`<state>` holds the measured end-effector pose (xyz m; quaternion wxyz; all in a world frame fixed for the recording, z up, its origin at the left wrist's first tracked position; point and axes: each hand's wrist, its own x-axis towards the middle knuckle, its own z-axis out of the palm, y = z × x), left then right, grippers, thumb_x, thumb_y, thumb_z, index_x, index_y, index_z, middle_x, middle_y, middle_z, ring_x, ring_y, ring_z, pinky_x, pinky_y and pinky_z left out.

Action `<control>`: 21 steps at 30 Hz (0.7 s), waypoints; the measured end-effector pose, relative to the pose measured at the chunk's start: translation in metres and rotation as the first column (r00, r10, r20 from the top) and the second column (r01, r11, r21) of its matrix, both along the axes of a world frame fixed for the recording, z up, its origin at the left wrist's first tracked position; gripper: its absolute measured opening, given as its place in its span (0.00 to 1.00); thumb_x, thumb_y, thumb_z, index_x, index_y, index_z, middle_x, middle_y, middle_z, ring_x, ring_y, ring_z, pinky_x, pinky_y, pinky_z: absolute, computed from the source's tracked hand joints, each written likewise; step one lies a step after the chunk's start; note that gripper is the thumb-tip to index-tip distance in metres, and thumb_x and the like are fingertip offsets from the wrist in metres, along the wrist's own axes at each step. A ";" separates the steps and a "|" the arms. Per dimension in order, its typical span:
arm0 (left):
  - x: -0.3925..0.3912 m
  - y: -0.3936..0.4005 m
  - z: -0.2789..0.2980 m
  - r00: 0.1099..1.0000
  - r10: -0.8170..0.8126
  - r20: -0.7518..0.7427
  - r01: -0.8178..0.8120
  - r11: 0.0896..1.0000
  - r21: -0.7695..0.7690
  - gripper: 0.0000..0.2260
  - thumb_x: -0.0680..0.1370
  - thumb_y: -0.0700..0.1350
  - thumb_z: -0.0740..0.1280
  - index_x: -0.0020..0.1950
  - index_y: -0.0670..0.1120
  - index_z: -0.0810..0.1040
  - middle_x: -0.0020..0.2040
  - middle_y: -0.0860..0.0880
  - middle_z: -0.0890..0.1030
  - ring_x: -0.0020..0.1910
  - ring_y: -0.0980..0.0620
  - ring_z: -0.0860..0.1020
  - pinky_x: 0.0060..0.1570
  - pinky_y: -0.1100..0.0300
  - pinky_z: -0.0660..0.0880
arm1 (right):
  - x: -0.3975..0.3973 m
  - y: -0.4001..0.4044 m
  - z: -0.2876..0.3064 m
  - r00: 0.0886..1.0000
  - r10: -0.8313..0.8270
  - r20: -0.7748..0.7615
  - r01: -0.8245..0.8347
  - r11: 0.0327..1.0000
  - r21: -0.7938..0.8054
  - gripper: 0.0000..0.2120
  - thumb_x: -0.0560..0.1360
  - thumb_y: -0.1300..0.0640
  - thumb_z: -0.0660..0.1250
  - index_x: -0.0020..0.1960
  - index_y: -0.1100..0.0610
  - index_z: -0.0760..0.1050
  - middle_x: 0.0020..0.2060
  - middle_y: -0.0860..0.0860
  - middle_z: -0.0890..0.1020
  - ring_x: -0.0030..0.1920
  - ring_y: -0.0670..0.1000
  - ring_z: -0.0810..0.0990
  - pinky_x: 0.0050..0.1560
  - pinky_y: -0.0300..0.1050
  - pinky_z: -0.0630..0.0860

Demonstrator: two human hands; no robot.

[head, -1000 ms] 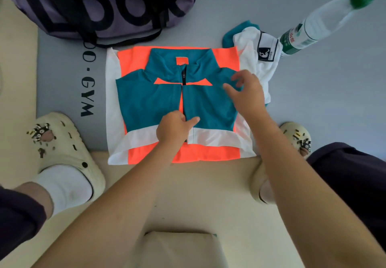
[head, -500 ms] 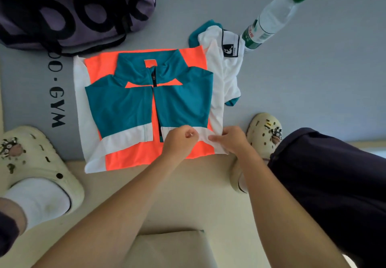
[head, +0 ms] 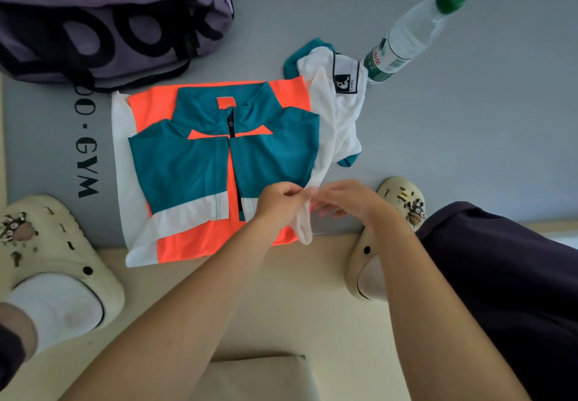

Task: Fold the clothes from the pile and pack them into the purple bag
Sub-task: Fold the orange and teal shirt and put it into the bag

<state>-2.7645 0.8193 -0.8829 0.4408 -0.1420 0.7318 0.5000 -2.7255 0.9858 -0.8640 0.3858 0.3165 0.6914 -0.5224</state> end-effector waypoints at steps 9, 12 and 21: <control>-0.007 -0.025 0.000 1.000 -0.015 0.003 0.015 0.999 0.036 0.06 0.77 0.46 0.69 0.39 0.51 0.79 0.34 0.59 0.78 0.34 0.61 0.75 0.35 0.71 0.70 | -0.099 -0.029 -0.011 0.911 -0.298 -0.285 0.392 0.840 0.375 0.19 0.70 0.47 0.74 0.49 0.61 0.77 0.43 0.54 0.81 0.47 0.56 0.81 0.47 0.52 0.80; -0.015 -0.033 0.003 0.993 0.109 0.039 -0.113 0.987 0.116 0.07 0.76 0.48 0.70 0.41 0.49 0.75 0.32 0.59 0.74 0.37 0.57 0.72 0.36 0.67 0.68 | -0.110 -0.034 -0.007 0.842 -0.463 -0.276 0.523 0.826 0.210 0.09 0.70 0.55 0.74 0.42 0.56 0.75 0.38 0.52 0.80 0.41 0.56 0.81 0.36 0.50 0.82; -0.042 -0.070 0.014 0.943 0.023 -0.333 -0.048 0.997 -0.067 0.14 0.74 0.49 0.70 0.36 0.45 0.70 0.29 0.54 0.72 0.30 0.55 0.69 0.32 0.60 0.64 | -0.147 -0.090 0.015 0.871 -0.387 -0.304 0.434 0.895 0.103 0.15 0.70 0.50 0.74 0.46 0.59 0.74 0.48 0.60 0.81 0.51 0.60 0.82 0.51 0.59 0.80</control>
